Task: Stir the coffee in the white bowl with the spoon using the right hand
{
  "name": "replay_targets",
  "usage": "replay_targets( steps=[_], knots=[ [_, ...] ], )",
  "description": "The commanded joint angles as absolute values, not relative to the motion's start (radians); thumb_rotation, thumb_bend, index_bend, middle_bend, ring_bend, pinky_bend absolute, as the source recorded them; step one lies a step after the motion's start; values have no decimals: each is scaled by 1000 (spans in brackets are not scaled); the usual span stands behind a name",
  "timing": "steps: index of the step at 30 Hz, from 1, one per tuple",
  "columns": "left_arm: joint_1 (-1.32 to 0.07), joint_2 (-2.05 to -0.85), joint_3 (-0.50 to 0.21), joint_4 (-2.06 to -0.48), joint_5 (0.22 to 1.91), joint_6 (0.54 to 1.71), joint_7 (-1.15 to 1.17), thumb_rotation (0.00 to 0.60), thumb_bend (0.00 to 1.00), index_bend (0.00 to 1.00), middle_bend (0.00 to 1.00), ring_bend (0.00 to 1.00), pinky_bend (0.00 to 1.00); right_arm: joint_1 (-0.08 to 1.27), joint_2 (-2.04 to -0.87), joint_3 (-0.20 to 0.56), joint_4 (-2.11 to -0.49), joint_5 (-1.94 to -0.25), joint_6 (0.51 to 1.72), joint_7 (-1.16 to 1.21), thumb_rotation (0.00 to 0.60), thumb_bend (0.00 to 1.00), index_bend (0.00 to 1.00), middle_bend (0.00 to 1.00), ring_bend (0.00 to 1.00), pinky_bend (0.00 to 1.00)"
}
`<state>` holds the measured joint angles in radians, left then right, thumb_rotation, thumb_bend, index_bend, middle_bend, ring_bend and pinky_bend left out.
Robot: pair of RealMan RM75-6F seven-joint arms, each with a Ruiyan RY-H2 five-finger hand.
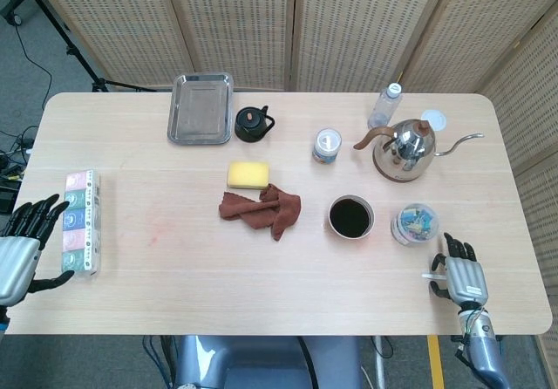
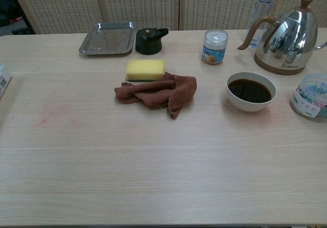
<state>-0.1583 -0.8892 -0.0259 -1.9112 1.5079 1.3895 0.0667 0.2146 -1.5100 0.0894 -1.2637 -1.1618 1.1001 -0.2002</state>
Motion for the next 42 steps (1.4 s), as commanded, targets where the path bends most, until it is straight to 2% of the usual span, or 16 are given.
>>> replay_targets(
  steps=[1, 28, 32, 42],
  knots=[
    [-158, -889, -25, -1911, 1508, 1389, 67, 600, 59, 0, 0, 0, 0, 215, -1511, 90, -1262, -1160, 1098, -200, 600, 337, 482, 0, 0, 0],
    [-158, -893, -28, -1914, 1499, 1390, 74, 600, 59, 0, 0, 0, 0, 223, -1510, 94, -1255, -1119, 1064, -221, 600, 337, 482, 0, 0, 0],
    [-159, -891, -27, -1913, 1500, 1387, 72, 600, 59, 0, 0, 0, 0, 226, -1505, 94, -1265, -1106, 1056, -234, 600, 361, 482, 0, 0, 0],
    [-160, -889, -24, -1914, 1504, 1384, 69, 600, 59, 0, 0, 0, 0, 230, -1497, 92, -1277, -1092, 1053, -255, 600, 363, 565, 0, 0, 0]
  ],
)
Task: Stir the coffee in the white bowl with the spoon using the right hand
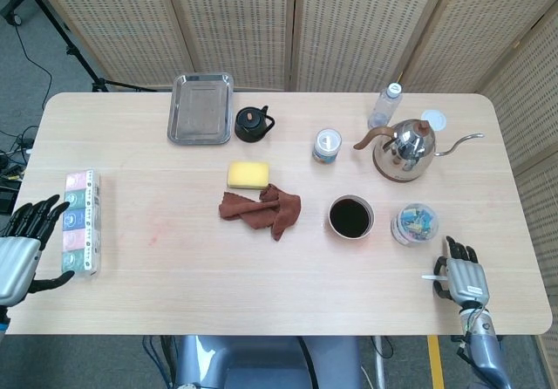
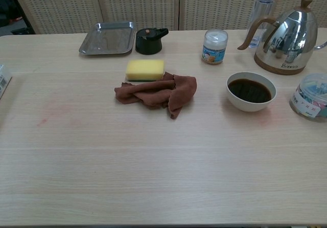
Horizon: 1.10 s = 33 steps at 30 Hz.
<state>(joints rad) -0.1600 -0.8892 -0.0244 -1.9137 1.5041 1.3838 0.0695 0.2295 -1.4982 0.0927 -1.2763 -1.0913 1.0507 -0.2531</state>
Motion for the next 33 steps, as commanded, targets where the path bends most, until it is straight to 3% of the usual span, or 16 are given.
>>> replay_targets(
  steps=[1, 33],
  knots=[
    [-160, -889, -25, -1914, 1504, 1383, 69, 600, 59, 0, 0, 0, 0, 230, -1497, 92, -1278, -1092, 1055, -256, 600, 364, 578, 0, 0, 0],
    [-164, -889, -24, -1916, 1498, 1376, 71, 600, 59, 0, 0, 0, 0, 214, -1396, 151, -1409, -1078, 1144, -209, 600, 517, 641, 0, 0, 0]
  ],
)
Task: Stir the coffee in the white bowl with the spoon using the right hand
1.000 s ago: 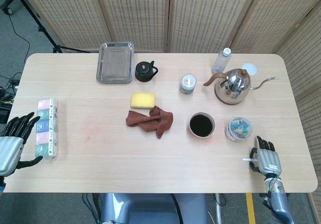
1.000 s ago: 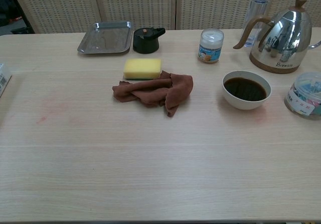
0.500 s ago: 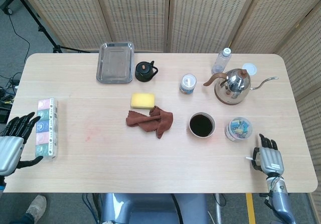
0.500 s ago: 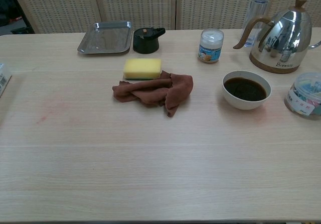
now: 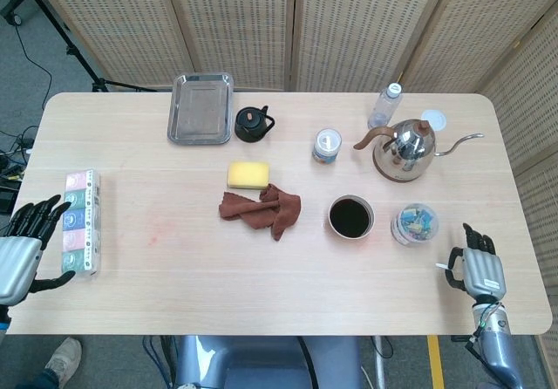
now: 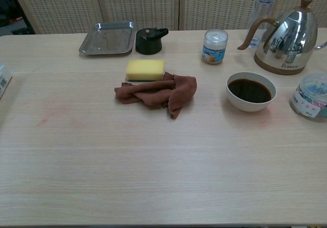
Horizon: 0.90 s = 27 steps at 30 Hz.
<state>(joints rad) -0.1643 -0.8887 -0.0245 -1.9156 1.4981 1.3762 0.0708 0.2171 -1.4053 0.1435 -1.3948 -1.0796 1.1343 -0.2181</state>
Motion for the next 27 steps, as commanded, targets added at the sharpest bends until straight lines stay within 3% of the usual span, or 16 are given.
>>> replay_targets(
  steps=[1, 16, 27],
  knots=[
    [-164, -889, -24, -1916, 1499, 1376, 71, 600, 59, 0, 0, 0, 0, 213, -1389, 155, -1418, -1079, 1148, -203, 600, 518, 641, 0, 0, 0],
    [-160, -881, -16, -1915, 1518, 1379, 51, 600, 59, 0, 0, 0, 0, 212, -1267, 182, -1653, -1205, 1173, 9, 600, 595, 641, 0, 0, 0],
    [-160, -869, -11, -1910, 1528, 1377, 19, 600, 60, 0, 0, 0, 0, 316, -1326, 228, -1648, -1255, 1071, 193, 600, 620, 657, 0, 0, 0]
  ],
)
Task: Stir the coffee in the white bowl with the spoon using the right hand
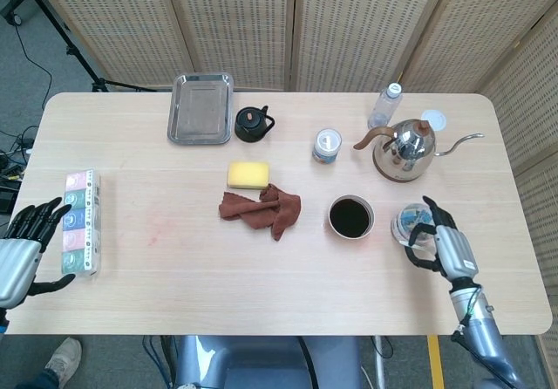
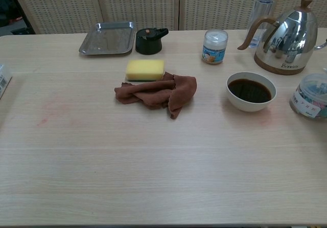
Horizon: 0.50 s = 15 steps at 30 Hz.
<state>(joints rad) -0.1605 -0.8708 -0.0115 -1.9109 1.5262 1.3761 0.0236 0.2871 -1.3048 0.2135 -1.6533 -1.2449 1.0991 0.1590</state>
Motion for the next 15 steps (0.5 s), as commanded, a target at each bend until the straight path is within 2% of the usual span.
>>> replay_targets(
  steps=[1, 7, 15],
  knots=[
    [-160, -868, -11, -1909, 1529, 1377, 17, 600, 60, 0, 0, 0, 0, 327, -1332, 234, -1650, -1257, 1061, 206, 600, 620, 658, 0, 0, 0],
    [-162, -865, -11, -1907, 1529, 1374, 8, 600, 60, 0, 0, 0, 0, 396, -1386, 280, -1631, -1234, 1022, 249, 600, 620, 666, 0, 0, 0],
    [-166, -861, -14, -1905, 1519, 1367, 0, 600, 59, 0, 0, 0, 0, 463, -1465, 332, -1566, -1216, 1029, 265, 600, 629, 670, 0, 0, 0]
  ],
)
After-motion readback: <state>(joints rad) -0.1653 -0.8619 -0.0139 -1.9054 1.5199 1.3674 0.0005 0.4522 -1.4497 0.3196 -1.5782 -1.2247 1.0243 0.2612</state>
